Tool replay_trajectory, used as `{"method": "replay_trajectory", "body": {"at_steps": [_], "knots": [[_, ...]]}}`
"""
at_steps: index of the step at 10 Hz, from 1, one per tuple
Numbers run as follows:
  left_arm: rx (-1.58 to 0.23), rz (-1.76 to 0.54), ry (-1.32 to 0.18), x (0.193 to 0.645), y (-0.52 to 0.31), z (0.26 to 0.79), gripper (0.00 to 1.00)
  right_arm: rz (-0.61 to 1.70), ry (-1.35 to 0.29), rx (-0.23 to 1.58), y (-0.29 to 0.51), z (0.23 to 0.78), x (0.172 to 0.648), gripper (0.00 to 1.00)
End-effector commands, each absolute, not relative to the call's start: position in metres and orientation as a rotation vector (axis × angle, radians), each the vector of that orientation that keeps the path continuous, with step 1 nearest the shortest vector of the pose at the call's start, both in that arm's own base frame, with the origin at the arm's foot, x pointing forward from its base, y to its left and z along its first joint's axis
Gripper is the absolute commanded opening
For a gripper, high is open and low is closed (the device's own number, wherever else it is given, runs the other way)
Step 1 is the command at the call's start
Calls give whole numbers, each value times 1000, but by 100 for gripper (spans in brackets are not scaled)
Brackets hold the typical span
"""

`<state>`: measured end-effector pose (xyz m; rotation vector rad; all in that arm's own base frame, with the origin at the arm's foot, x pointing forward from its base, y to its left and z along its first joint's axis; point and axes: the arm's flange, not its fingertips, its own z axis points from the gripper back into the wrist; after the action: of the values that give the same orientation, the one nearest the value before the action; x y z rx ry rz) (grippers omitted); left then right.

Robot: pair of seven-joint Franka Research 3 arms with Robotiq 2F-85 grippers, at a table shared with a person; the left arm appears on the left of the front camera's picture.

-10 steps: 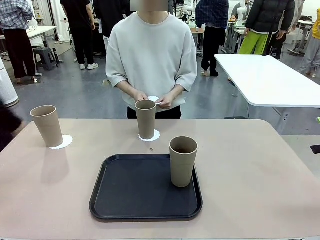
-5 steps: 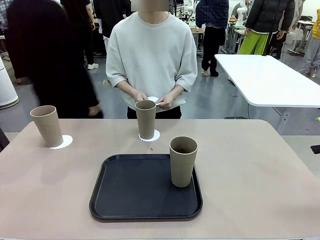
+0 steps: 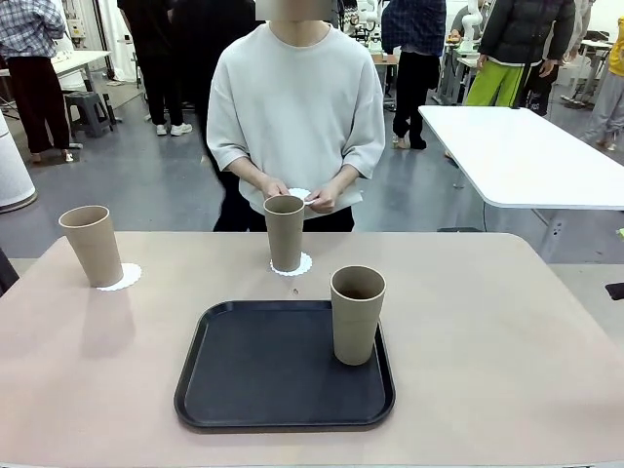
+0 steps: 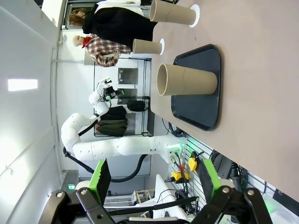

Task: Place coasters on the table and set cups on them.
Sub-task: Take one Reusable plastic cup from the Flat Tray and place it on a coaster set by the human.

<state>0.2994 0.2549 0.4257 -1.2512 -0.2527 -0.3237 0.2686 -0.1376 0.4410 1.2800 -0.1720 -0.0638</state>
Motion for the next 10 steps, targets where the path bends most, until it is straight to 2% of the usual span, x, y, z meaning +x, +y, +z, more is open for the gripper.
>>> {"method": "replay_trajectory", "body": {"at_steps": [1, 4, 7, 10], "knots": [[-1217, -262, -316, 309, 251, 436, 100, -65, -175, 1288, -138, 441, 269, 100], [-1243, -224, -386, 312, 246, 434, 100, -65, -175, 1288, -138, 441, 269, 100], [-1242, -266, -324, 312, 235, 436, 100, -65, -175, 1288, -138, 441, 269, 100], [-1249, -258, -354, 319, 247, 431, 100, -65, -175, 1288, -138, 441, 269, 100]]}}
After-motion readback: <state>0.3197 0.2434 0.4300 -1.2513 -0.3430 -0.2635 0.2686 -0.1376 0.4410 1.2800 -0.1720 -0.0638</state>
